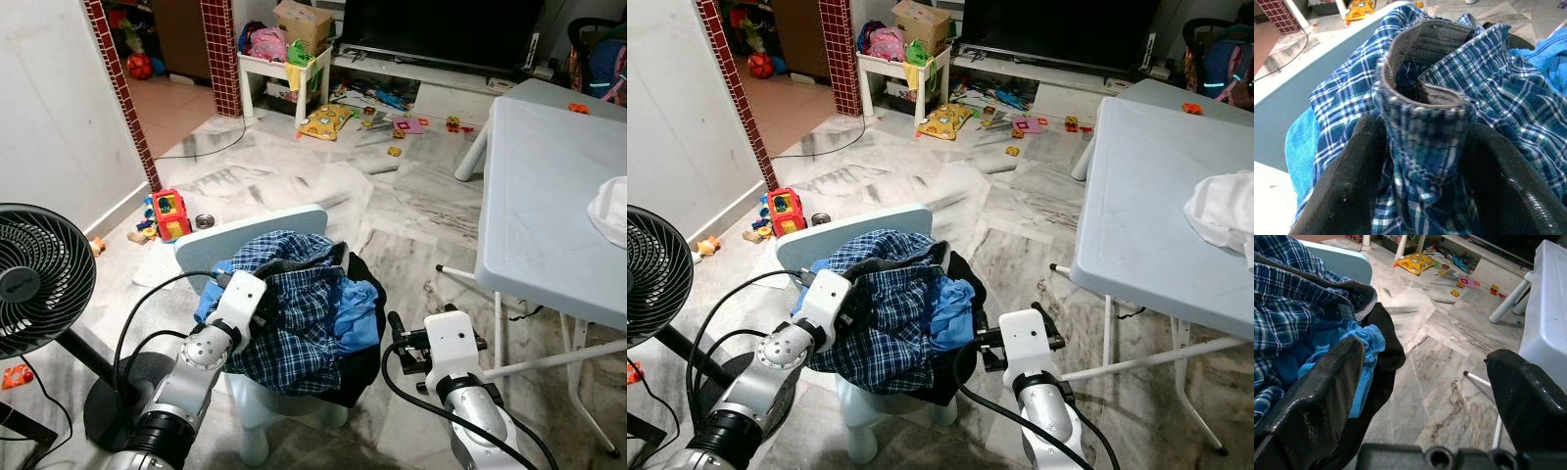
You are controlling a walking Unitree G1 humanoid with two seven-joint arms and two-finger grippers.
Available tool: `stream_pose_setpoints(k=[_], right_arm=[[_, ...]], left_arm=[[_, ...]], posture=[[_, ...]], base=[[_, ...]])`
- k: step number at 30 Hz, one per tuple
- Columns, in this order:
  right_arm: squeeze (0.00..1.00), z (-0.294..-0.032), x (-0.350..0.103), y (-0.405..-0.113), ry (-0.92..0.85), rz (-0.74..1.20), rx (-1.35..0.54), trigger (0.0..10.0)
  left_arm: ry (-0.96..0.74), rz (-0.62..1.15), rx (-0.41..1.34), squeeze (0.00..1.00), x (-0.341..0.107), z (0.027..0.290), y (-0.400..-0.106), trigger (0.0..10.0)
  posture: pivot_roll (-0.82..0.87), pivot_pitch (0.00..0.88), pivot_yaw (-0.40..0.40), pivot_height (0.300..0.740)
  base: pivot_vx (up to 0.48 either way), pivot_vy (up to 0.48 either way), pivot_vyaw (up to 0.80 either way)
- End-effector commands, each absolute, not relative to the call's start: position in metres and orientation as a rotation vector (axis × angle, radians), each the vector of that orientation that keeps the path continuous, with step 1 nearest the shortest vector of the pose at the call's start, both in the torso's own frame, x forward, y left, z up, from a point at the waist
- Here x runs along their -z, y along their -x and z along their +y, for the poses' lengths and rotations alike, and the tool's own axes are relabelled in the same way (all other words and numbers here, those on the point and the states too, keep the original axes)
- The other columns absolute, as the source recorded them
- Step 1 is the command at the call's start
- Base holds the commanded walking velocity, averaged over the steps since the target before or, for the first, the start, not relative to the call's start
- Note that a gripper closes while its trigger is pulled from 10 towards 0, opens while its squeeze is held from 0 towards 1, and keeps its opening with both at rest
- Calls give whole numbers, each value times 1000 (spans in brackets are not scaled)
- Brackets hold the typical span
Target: Hang hanger
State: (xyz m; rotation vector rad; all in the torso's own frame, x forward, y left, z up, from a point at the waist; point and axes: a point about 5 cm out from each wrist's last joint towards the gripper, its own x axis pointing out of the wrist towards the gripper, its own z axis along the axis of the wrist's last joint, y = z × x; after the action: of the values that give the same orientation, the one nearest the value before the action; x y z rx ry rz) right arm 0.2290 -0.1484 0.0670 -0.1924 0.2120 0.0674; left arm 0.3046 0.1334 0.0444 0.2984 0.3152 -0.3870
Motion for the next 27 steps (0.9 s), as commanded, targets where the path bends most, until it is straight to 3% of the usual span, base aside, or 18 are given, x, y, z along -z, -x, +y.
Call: stream_pose_setpoints(k=[1, 27], right_arm=[[0, -150, -67, -229, 202, 210, -63, 10000], [0, -152, -68, -230, 207, 206, -54, 10000]], left_arm=[[-288, 315, 392, 0, -46, 131, -308, 0], [-228, 247, 433, 0, -58, 116, -312, 0]], posture=[[31, 0, -44, 740], [24, 0, -40, 740]], base=[[0, 0, 0], [0, 0, 0]])
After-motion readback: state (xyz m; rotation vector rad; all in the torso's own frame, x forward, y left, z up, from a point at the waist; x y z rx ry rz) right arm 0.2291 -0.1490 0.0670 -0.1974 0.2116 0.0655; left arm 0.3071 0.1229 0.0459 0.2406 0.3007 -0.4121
